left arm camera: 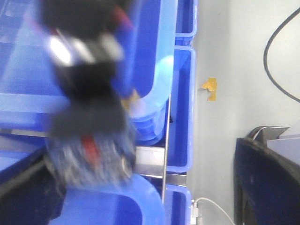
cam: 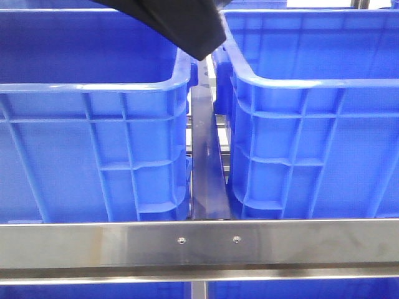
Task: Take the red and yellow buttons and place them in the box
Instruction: 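Grasp the red button cap with the right gripper, open left gripper, then lower the red button into the empty crate with the right gripper and release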
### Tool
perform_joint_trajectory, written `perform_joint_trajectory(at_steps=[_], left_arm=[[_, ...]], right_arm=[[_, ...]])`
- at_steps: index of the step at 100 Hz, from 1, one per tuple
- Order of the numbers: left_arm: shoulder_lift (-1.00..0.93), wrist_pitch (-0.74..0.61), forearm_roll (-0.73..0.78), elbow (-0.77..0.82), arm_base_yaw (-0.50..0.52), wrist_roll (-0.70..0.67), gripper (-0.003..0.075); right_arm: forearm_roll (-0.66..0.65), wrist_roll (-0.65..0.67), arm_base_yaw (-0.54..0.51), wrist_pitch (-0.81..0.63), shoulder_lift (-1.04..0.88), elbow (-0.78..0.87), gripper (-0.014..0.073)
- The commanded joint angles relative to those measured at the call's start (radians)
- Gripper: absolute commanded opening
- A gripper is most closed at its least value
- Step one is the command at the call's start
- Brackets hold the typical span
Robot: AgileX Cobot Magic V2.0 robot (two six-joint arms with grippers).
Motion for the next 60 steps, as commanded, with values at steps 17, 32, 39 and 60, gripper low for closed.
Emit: perform_joint_trajectory(at_steps=[17, 32, 39, 60], left_arm=[[-0.037, -0.069, -0.023, -0.037, -0.006, -0.011, 0.0672], [-0.037, -0.071, -0.023, -0.037, -0.006, -0.011, 0.0672], [-0.037, -0.071, -0.023, -0.037, -0.006, -0.013, 0.0672], [-0.037, -0.067, -0.023, -0.037, -0.006, -0.059, 0.0672]], right_arm=[[-0.079, -0.026, -0.132, 0.017, -0.022, -0.085, 0.0197], [-0.169, -0.026, -0.183, -0.016, -0.020, -0.111, 0.0197], [-0.219, -0.027, -0.195, -0.061, -0.020, -0.118, 0.0197], [-0.421, -0.061, -0.197, -0.273, -0.012, -0.121, 0.0197]])
